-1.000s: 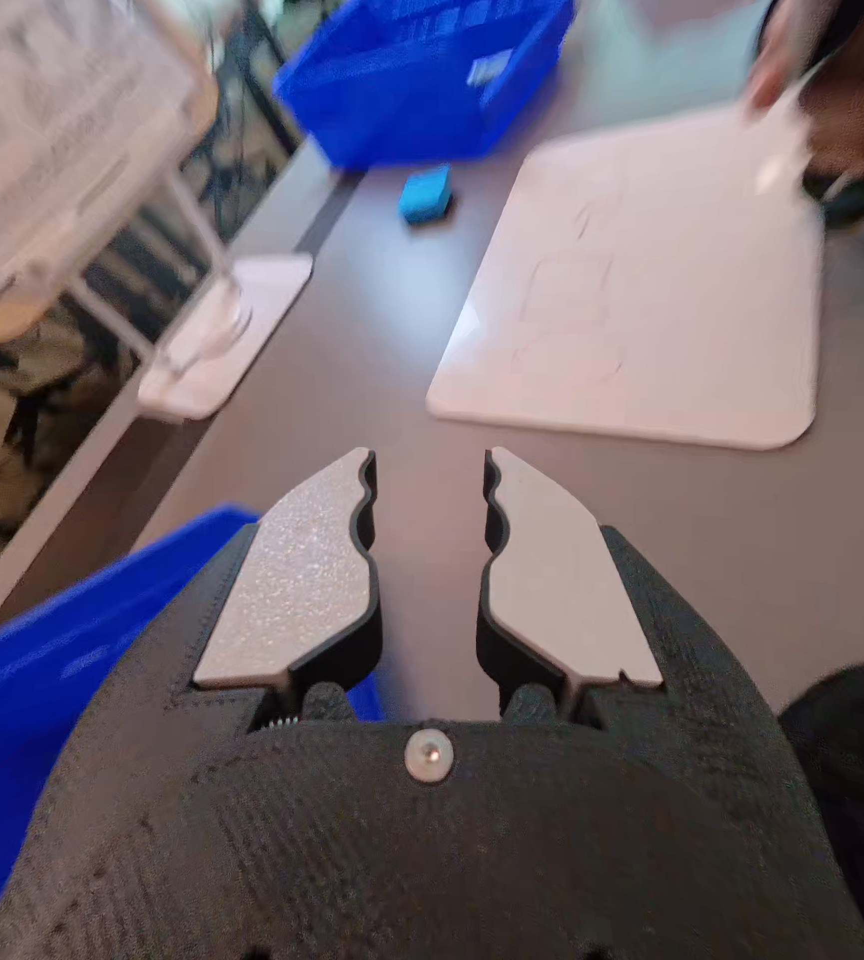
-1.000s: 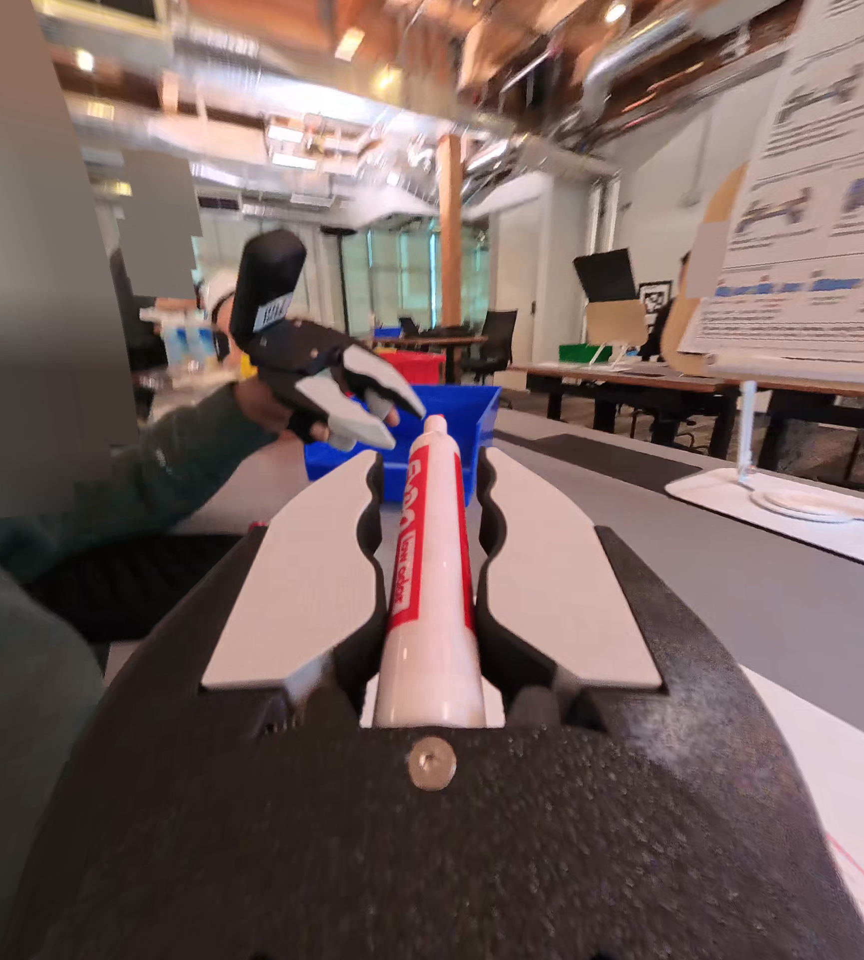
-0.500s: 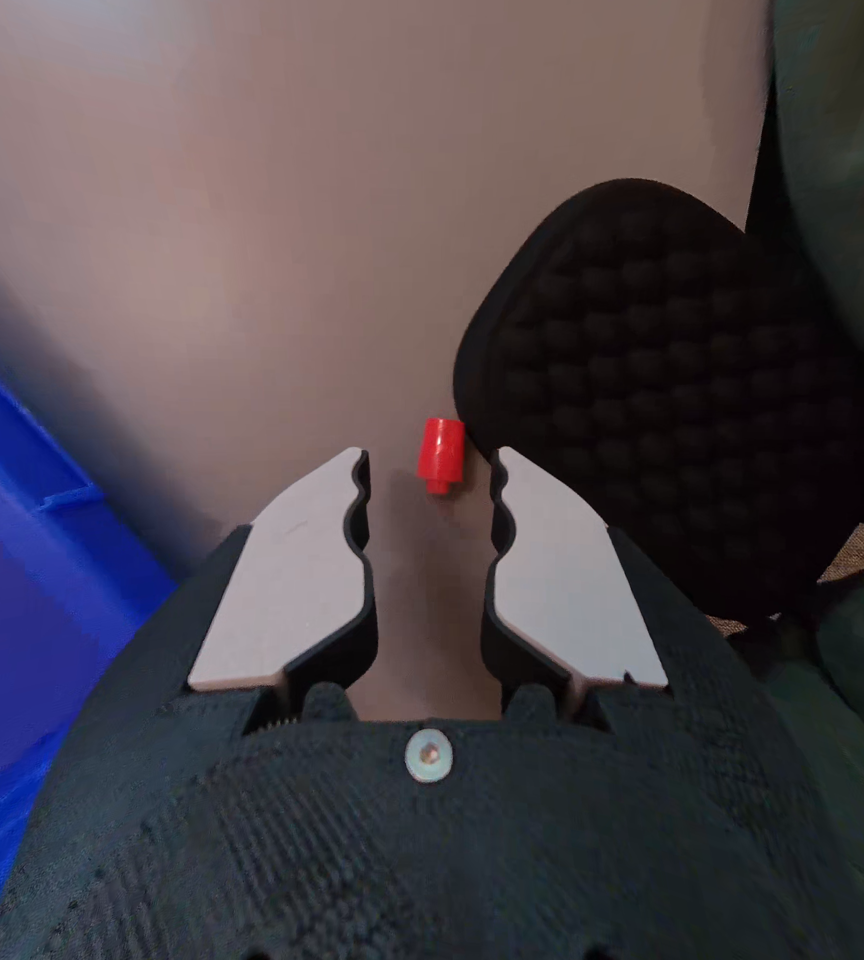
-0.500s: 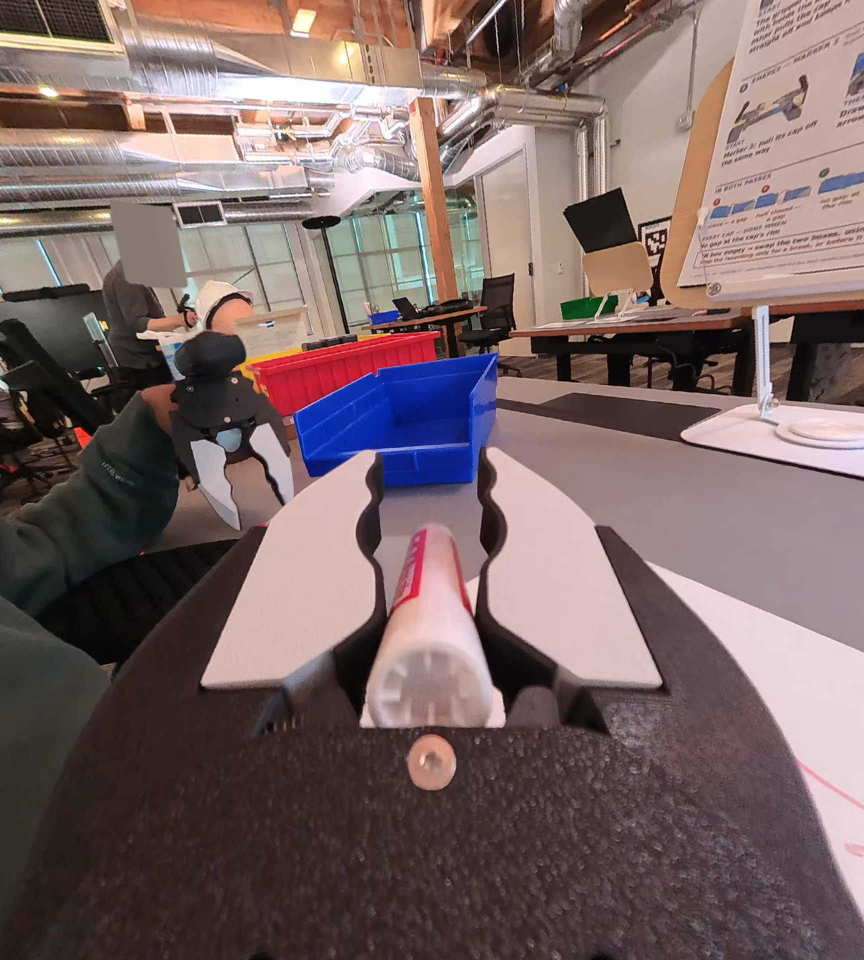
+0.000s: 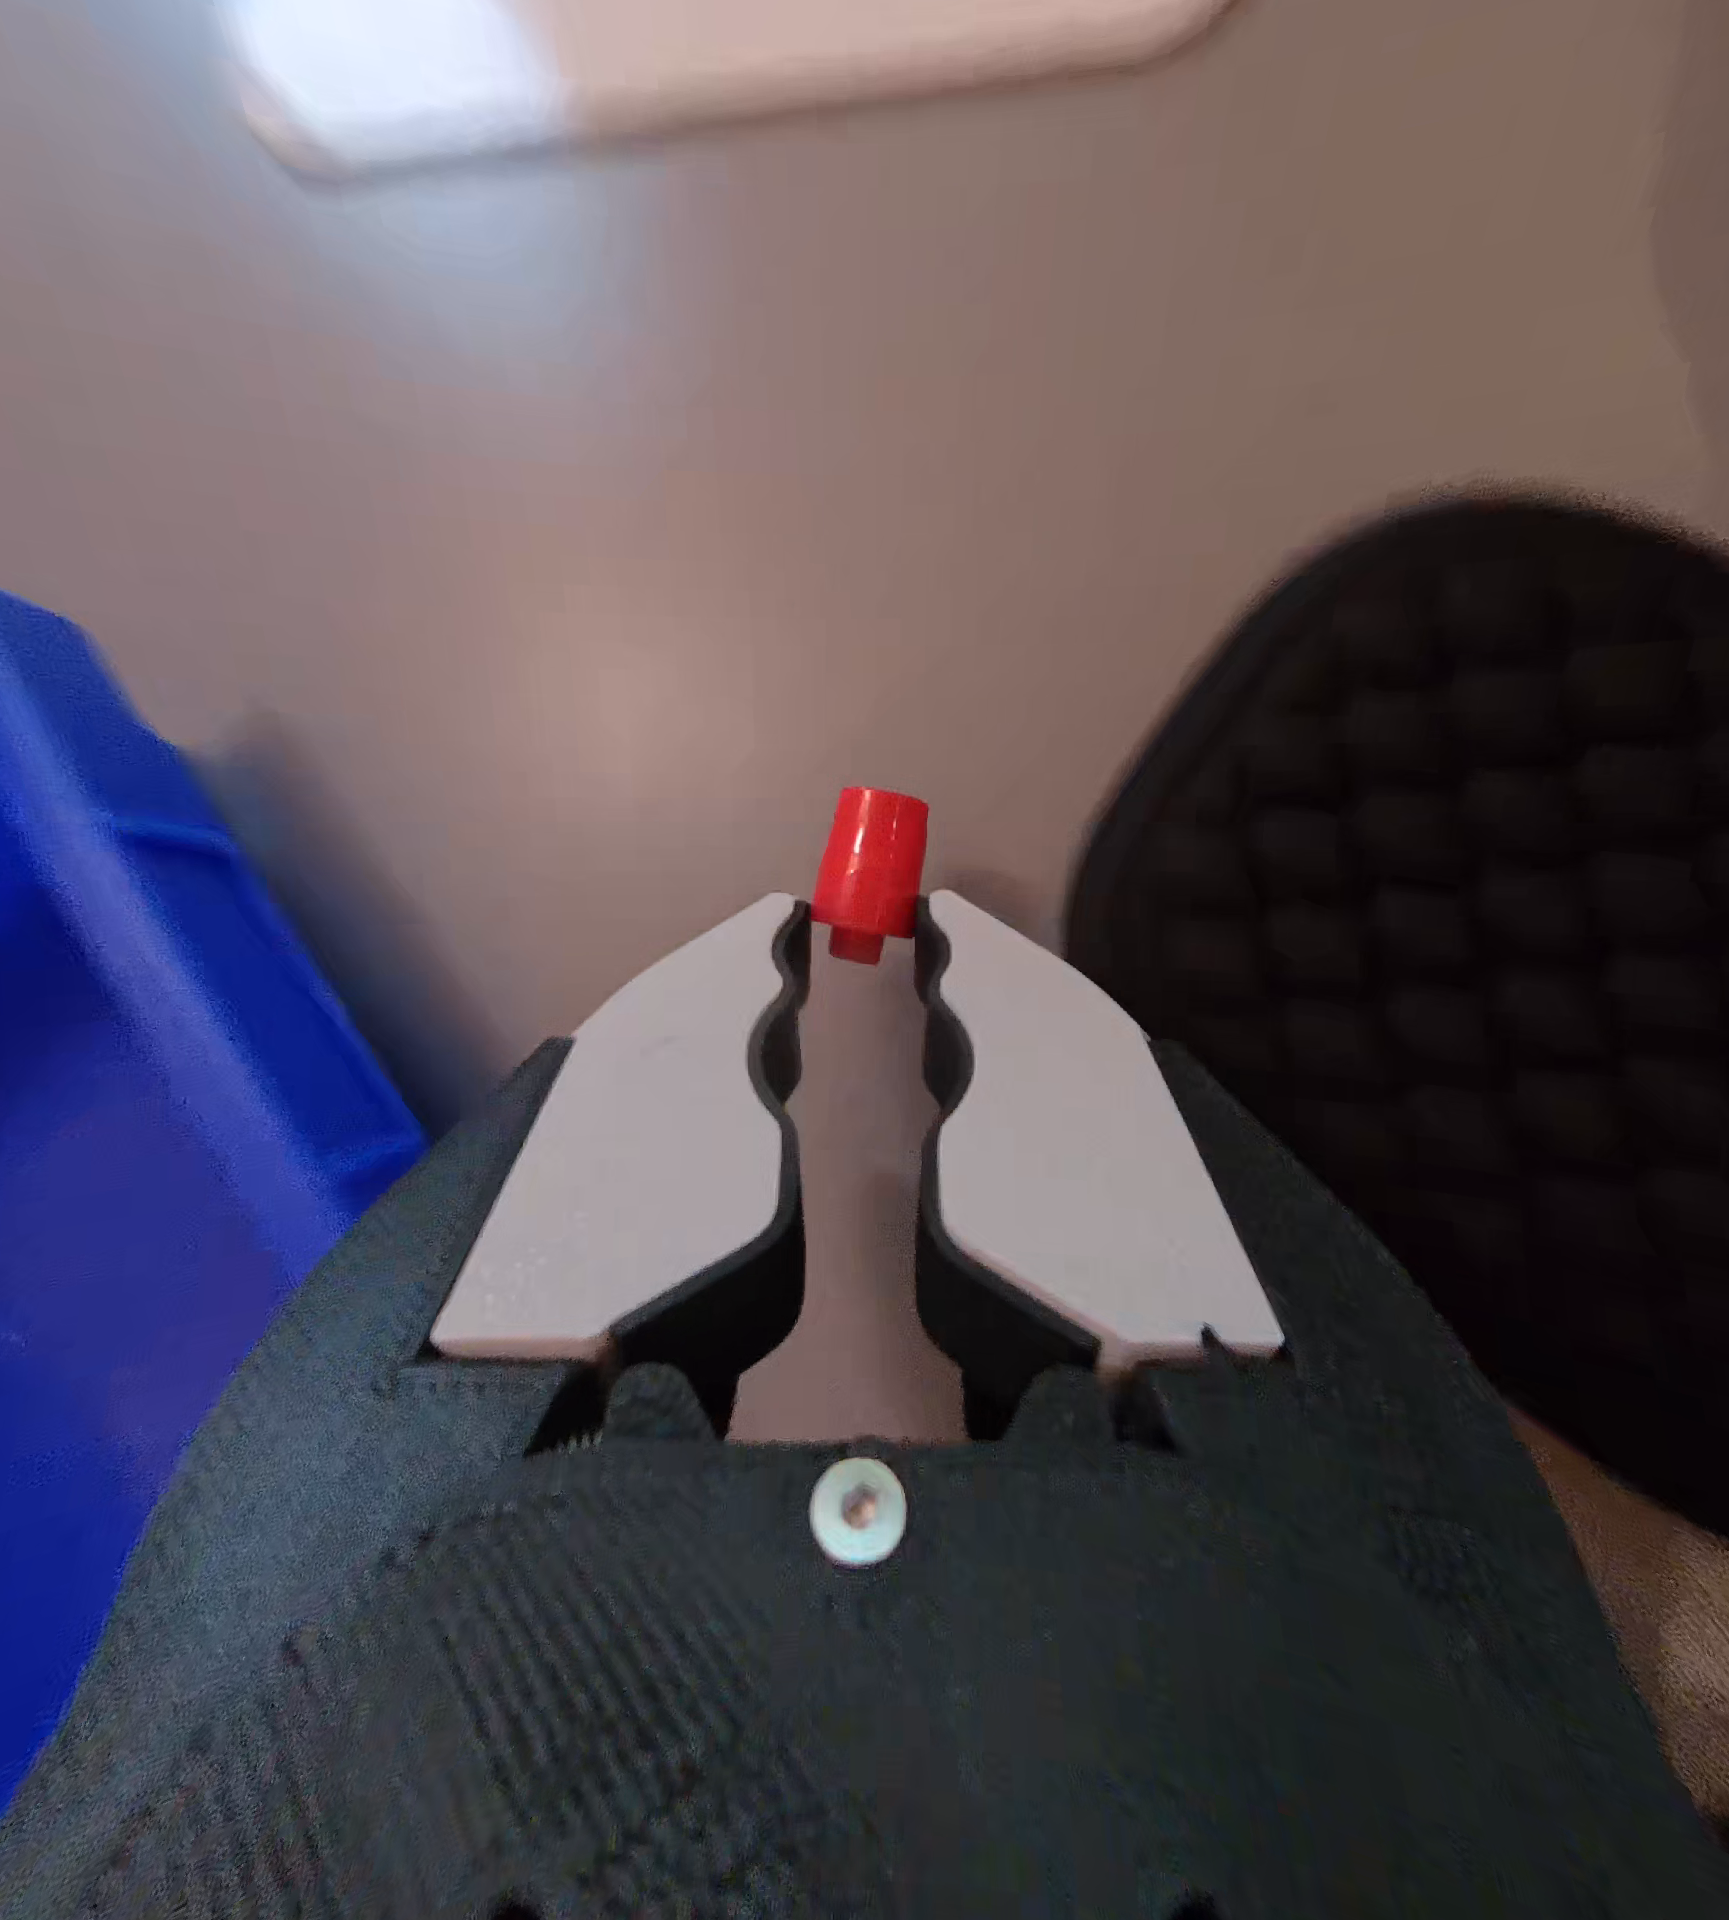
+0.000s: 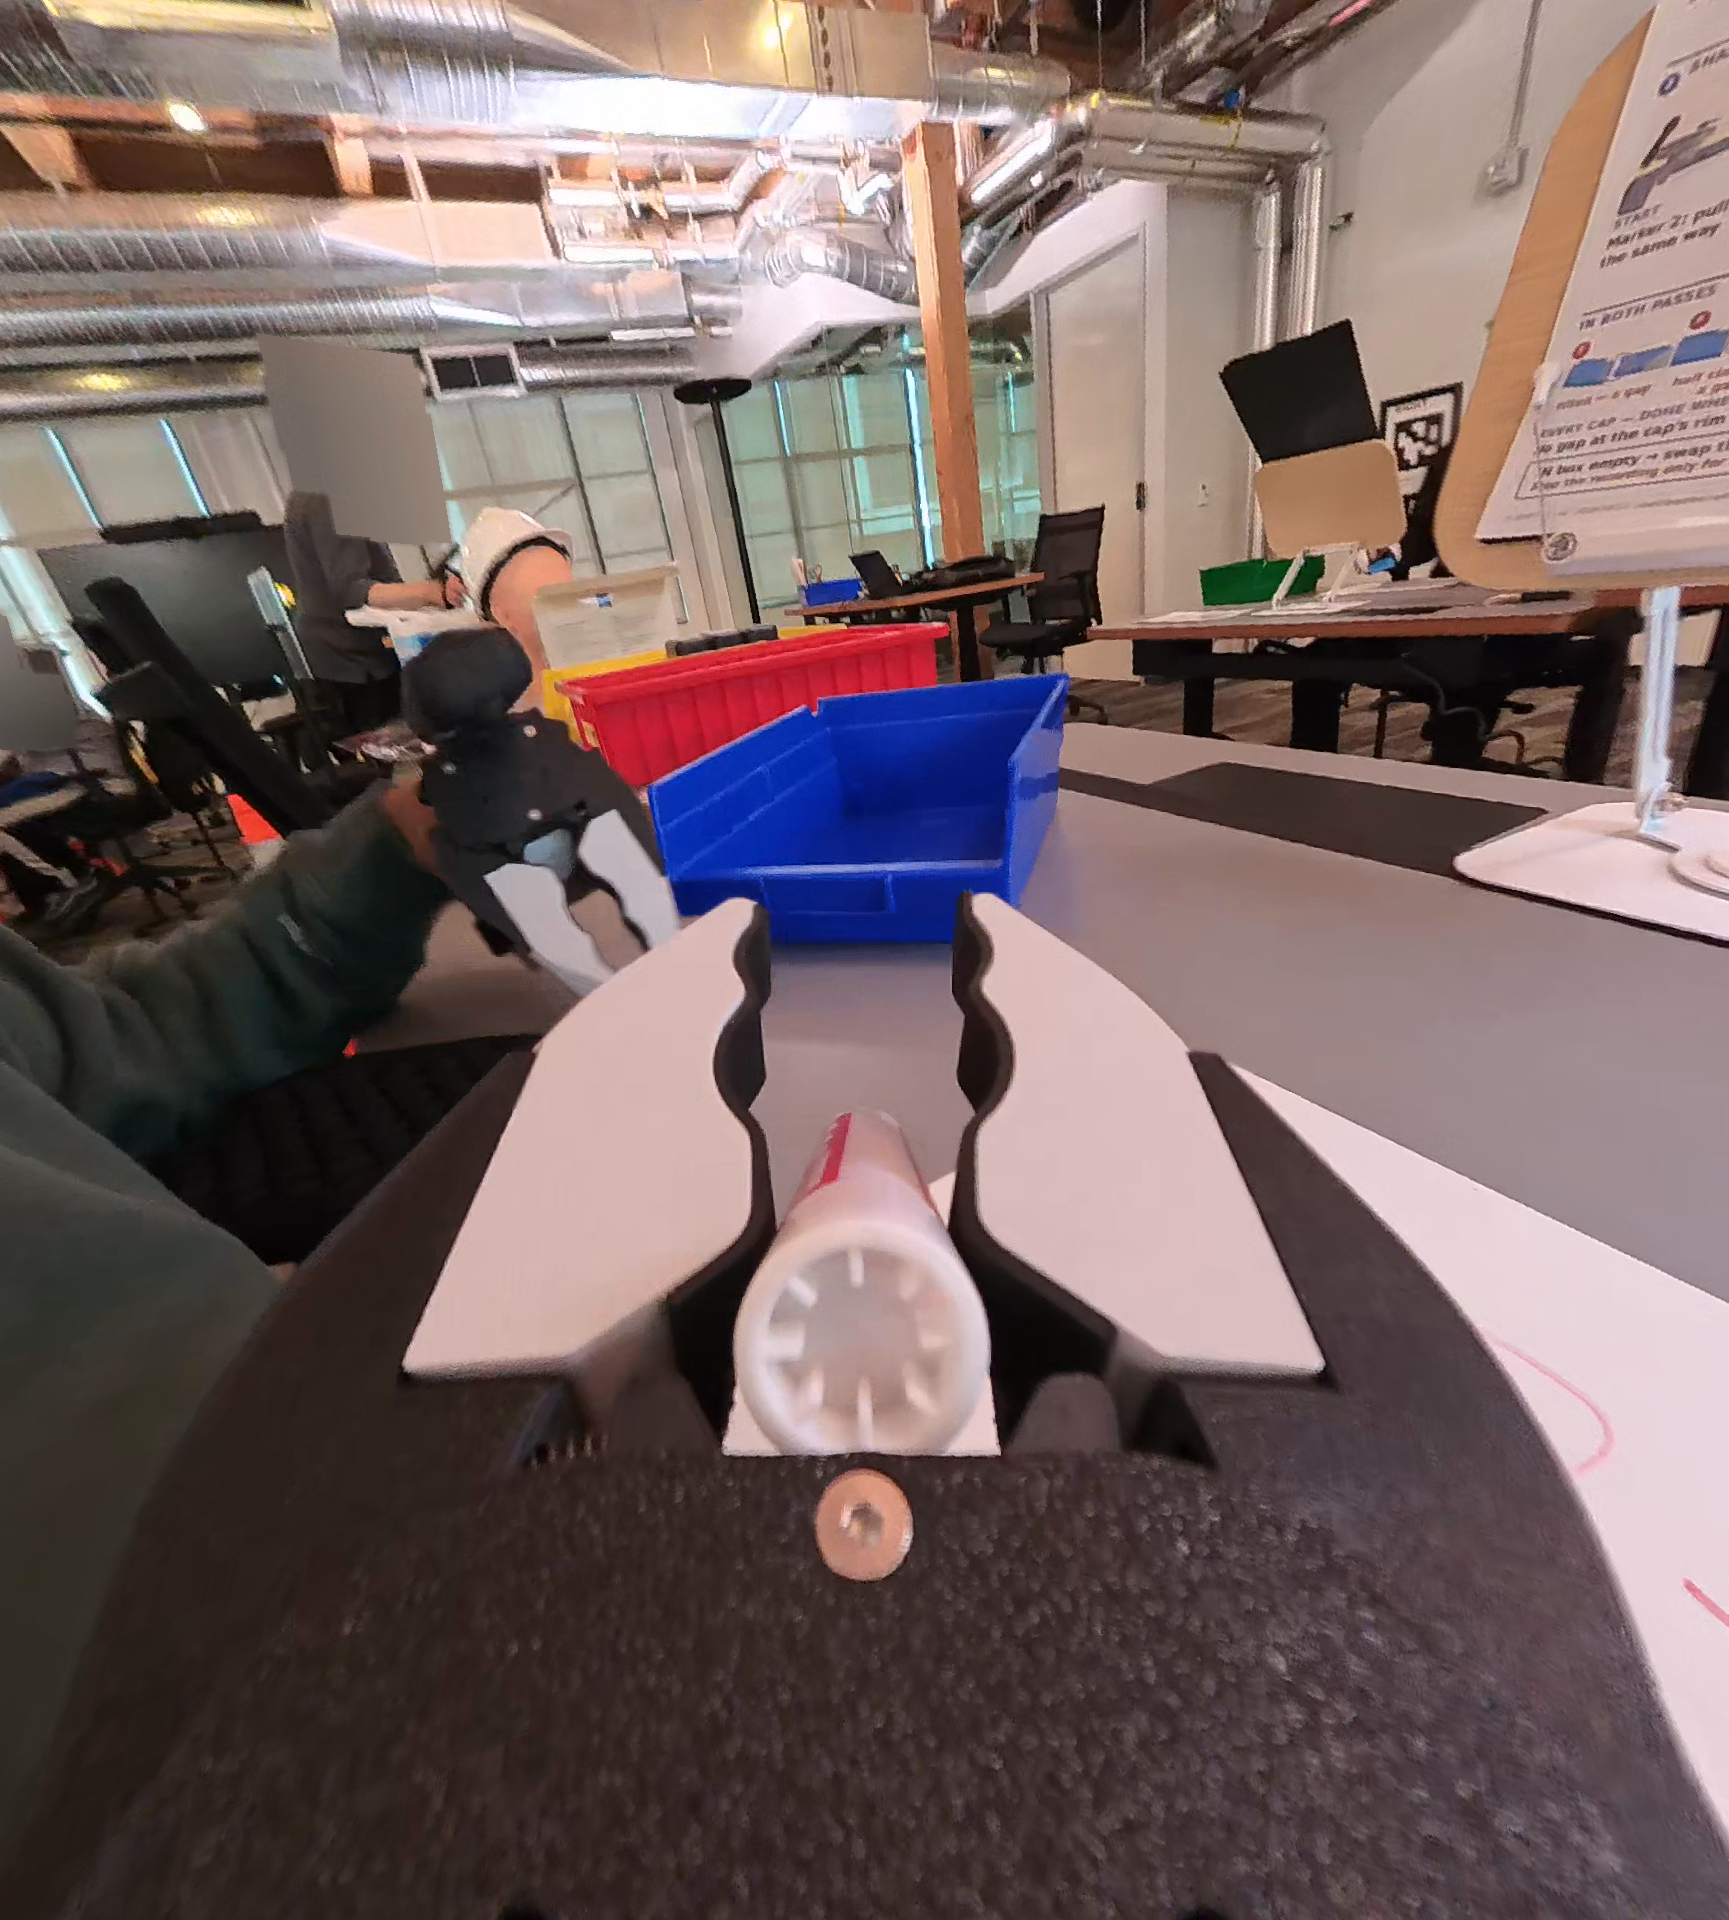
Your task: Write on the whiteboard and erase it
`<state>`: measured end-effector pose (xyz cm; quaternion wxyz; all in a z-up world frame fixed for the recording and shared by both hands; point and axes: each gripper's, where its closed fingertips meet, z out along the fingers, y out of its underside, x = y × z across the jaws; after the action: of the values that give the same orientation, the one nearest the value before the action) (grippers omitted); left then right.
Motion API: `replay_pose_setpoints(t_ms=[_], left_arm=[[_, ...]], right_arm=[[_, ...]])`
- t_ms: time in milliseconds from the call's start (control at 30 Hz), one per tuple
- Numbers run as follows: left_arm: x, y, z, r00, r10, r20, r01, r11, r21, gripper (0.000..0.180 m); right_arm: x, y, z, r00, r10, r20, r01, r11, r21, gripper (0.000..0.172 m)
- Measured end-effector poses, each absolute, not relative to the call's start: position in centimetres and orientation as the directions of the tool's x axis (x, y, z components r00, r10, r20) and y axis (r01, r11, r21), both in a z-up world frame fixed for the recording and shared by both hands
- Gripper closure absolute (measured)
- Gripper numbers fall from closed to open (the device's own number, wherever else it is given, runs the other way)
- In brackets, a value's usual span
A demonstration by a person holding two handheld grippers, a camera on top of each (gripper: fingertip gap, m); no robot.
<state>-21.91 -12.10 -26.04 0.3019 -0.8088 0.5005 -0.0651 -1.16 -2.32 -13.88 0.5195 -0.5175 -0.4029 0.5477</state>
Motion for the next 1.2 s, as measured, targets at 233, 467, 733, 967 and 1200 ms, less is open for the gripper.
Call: replay_pose_setpoints(t_ms=[233, 467, 733, 967, 1200], left_arm=[[-8.7, -6.9, -19.3, 0.416, -0.863, -0.287, -0.567, 0.001, -0.824, 0.161], [-2.4, -5.6, -19.3, 0.338, -0.873, -0.35, -0.585, 0.097, -0.806, 0.161], [-2.6, -5.5, -18.8, 0.4, -0.868, -0.296, -0.526, 0.047, -0.849, 0.161], [-3.1, -5.3, -16.4, 0.475, -0.852, -0.221, -0.393, 0.019, -0.919, 0.162], [-3.4, -5.9, -16.0, 0.449, -0.856, -0.256, -0.399, 0.064, -0.915, 0.162]], right_arm=[[0.0, -3.0, -11.3, -0.064, 0.965, -0.254, -0.324, -0.261, -0.909, 0.137], [-0.3, -3.9, -11.4, -0.108, 0.958, -0.264, -0.312, -0.285, -0.906, 0.137], [-0.9, -4.6, -11.6, -0.106, 0.965, -0.238, -0.292, -0.259, -0.921, 0.137], [-2.4, -5.2, -13.1, -0.047, 0.979, -0.196, -0.207, -0.202, -0.957, 0.137], [-2.5, -5.8, -13.0, -0.09, 0.976, -0.197, -0.214, -0.212, -0.953, 0.137]])
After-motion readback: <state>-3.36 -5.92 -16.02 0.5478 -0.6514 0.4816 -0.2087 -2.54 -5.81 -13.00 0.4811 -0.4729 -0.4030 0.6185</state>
